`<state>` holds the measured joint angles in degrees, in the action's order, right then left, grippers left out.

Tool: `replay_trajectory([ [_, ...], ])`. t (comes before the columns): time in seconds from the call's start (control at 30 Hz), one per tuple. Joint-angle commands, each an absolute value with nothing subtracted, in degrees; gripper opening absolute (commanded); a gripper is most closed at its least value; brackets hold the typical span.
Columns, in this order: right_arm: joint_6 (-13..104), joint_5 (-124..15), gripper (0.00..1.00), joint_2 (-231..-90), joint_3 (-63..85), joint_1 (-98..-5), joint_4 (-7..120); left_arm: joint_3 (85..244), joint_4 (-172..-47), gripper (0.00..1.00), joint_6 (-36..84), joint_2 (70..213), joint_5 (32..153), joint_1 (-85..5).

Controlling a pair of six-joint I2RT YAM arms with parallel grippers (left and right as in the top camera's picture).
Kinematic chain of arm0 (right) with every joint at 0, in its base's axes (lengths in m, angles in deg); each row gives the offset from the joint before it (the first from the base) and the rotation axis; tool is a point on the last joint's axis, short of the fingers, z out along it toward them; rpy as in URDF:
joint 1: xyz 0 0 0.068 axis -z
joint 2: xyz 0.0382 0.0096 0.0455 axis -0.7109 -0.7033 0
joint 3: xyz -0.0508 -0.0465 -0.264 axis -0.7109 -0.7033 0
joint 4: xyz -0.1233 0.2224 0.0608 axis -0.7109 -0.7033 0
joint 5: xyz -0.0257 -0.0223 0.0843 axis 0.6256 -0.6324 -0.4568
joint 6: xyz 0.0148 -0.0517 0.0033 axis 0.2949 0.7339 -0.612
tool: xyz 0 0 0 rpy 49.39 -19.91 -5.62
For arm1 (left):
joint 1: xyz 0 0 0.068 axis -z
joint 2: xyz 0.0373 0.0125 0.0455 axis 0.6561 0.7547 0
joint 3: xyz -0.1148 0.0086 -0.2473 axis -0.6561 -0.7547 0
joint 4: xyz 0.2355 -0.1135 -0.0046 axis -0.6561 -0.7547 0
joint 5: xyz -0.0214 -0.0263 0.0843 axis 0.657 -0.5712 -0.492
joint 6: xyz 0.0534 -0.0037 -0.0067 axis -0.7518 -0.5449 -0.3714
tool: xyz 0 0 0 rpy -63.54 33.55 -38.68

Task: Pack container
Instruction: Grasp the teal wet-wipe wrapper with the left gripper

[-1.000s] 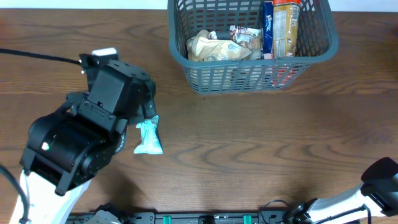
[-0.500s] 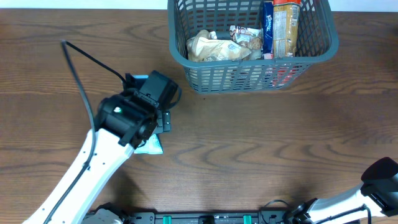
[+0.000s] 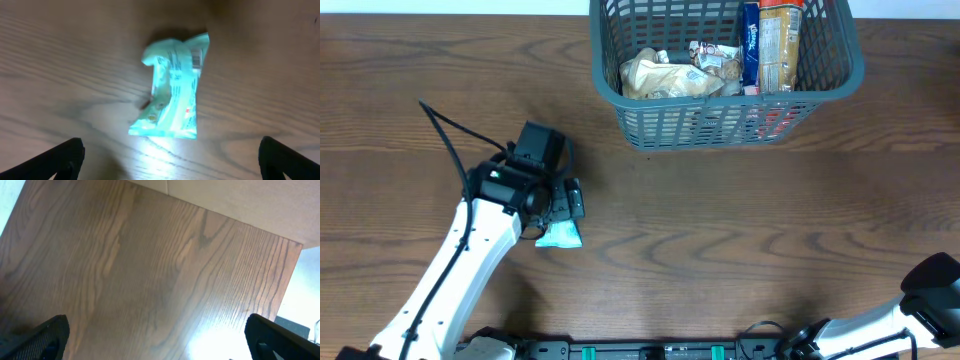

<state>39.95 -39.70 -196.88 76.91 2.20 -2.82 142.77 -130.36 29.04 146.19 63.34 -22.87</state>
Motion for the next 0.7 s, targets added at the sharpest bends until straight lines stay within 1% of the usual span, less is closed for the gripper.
replay_trajectory([
  [0.0, 39.82, -39.9, 0.99, -197.45, 76.76, 2.72, -2.9, 139.54, -128.4, 1.0, 26.66, 146.68, 67.12, -23.77],
  [0.2, 39.82, -39.92, 0.99, -197.45, 76.76, 2.72, -2.9, 136.31, -124.29, 1.0, 27.38, 150.15, 67.1, -23.96],
  [0.4, 39.82, -39.92, 0.99, -197.45, 76.76, 2.72, -2.92, 136.33, -121.07, 1.0, 27.53, 157.87, 67.08, -23.96],
  [0.67, 39.82, -39.92, 0.99, -197.45, 76.76, 2.72, -2.9, 136.33, -120.07, 1.0, 29.04, 164.38, 66.53, -23.94],
])
